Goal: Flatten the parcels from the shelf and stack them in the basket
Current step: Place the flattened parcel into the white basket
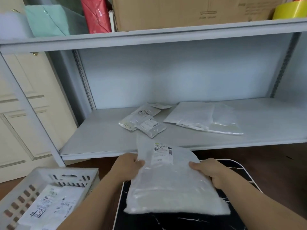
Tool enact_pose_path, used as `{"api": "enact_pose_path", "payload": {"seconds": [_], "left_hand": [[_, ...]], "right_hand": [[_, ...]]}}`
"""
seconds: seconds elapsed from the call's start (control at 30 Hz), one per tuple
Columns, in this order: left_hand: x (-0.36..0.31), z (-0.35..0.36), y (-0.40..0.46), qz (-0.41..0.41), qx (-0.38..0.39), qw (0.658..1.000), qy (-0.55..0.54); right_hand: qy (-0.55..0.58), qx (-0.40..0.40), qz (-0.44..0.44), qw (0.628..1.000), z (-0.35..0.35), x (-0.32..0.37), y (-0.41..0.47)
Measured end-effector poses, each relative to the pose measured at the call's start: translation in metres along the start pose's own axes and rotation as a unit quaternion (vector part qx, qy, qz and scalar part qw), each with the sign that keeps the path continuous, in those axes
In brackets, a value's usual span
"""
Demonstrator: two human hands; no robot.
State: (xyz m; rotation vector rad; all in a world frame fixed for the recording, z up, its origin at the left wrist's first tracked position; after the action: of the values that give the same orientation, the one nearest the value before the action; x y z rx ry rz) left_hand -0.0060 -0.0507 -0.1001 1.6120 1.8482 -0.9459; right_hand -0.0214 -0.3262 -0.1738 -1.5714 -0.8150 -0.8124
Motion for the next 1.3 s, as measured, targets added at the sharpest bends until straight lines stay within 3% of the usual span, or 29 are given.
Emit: {"api": "enact_pose_path", "payload": {"seconds": [0.07,0.1,0.17,0.27,0.37,0.57,0.63,0.7,0.8,0.87,0.97,1.3], "left_hand": [[0.017,0.012,0.001,0.020,0.037,0.998,0.045],[0.025,0.017,0.001,0.020,0.040,0.992,0.117],[0.050,0.032,0.004,0.005,0.034,0.973,0.230],[0.077,0.067,0.015,0.015,0.040,0.965,0.260],[0.097,0.096,0.025,0.023,0.053,0.949,0.311],[0.136,0.122,0.033,-0.041,0.036,0.957,0.284],[0.134,0.130,0.042,-0.013,0.025,0.946,0.322],[0.126,0.145,0.050,0.023,0.036,0.936,0.349],[0.111,0.176,0.059,0.097,0.031,0.929,0.355],[0.102,0.194,0.064,0.132,0.027,0.917,0.375],[0.110,0.223,0.068,0.148,0.064,0.916,0.368],[0.123,0.237,0.078,0.161,0.022,0.916,0.366]], "right_hand": [[0.028,0.041,0.005,0.999,0.001,-0.009,-0.002],[0.031,0.073,0.012,0.997,0.004,-0.016,-0.002],[-0.035,0.104,0.023,0.994,0.009,-0.035,-0.001],[-0.188,0.029,0.019,0.981,-0.001,-0.057,0.011],[-0.363,-0.023,-0.020,0.931,0.001,-0.062,0.026],[-0.438,-0.027,0.027,0.898,0.006,-0.105,0.063],[-0.493,-0.077,-0.012,0.866,0.003,-0.103,0.075],[-0.532,-0.106,-0.104,0.834,0.016,-0.091,0.083],[-0.536,-0.069,-0.205,0.816,0.049,-0.090,0.097],[-0.523,-0.054,-0.209,0.824,0.062,-0.104,0.111],[-0.519,-0.075,-0.219,0.823,0.073,-0.121,0.122],[-0.562,-0.112,-0.279,0.771,0.081,-0.120,0.123]]}}
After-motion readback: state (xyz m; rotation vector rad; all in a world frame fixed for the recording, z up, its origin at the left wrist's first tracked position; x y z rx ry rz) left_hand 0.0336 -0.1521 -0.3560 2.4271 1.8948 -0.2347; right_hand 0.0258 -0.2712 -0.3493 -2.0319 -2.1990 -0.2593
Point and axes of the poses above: each hand's wrist, its own y-axis towards the middle knuckle, its own z-axis out of the palm, x = y × z, the point moved 10 cm from there along y, towards the middle knuckle, and after that the axes turned 3 degrees about y, right-handed, at the moved point
